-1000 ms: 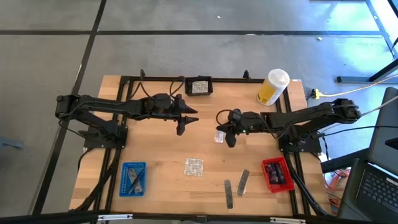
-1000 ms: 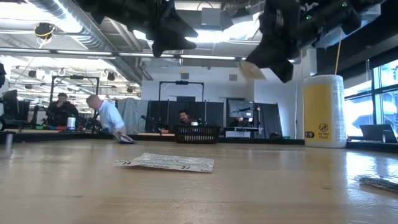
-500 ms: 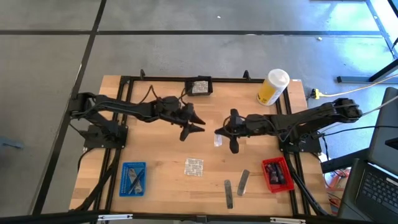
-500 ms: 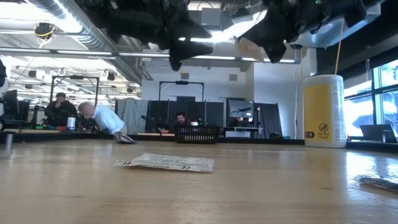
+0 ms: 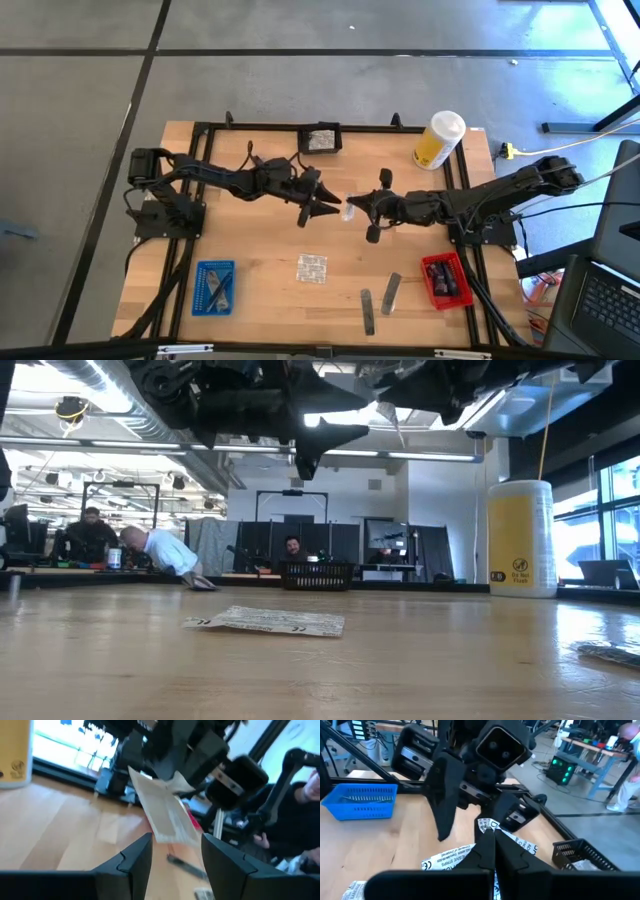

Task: Pick & Place Travel size toiletries
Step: Put the white bandage into the black bin

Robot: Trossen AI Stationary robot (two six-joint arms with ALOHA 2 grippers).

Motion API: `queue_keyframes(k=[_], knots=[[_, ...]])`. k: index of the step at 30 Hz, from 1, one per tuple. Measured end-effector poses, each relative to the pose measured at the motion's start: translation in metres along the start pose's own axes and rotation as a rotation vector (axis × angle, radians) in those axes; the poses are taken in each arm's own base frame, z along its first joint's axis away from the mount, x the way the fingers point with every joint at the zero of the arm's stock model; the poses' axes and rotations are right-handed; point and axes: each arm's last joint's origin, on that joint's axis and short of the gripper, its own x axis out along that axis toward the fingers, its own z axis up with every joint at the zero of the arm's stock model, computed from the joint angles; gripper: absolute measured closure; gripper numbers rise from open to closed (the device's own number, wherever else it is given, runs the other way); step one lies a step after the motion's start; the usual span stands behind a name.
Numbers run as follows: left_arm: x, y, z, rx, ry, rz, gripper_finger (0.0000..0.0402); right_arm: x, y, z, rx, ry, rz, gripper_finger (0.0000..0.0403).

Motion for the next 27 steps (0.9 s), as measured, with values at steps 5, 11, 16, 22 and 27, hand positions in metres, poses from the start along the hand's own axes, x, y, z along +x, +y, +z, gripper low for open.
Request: queue_keyframes(k=[5, 11, 16, 22, 27], knots=[[0.0011, 0.0016, 0.0019, -0.009, -0.050, 0.040, 0.0238, 0.0000, -0.0007, 0.0004, -0.006, -0.003, -0.024, 0.0403], [0.0014, 0.0014, 0.0025, -0.046, -0.069, 0.063, 0.0238, -0.0001, -0.0025, 0.0006, -0.035, -0.002, -0.087, 0.0403], [0.0015, 0.0024, 0.0028, -0.078, -0.109, 0.142, 0.0238, -0.0002, -0.0029, 0.0031, -0.061, -0.022, -0.101, 0.0403], [0.0013, 0.0034, 0.0033, -0.098, -0.128, 0.174, 0.0238, 0.0012, -0.0055, 0.0026, -0.092, -0.017, -0.166, 0.0403], [0.0012, 0.0020, 0.0061, -0.105, -0.154, 0.157, 0.0238, 0.0055, -0.0096, -0.0003, -0.096, 0.001, -0.189, 0.0403]])
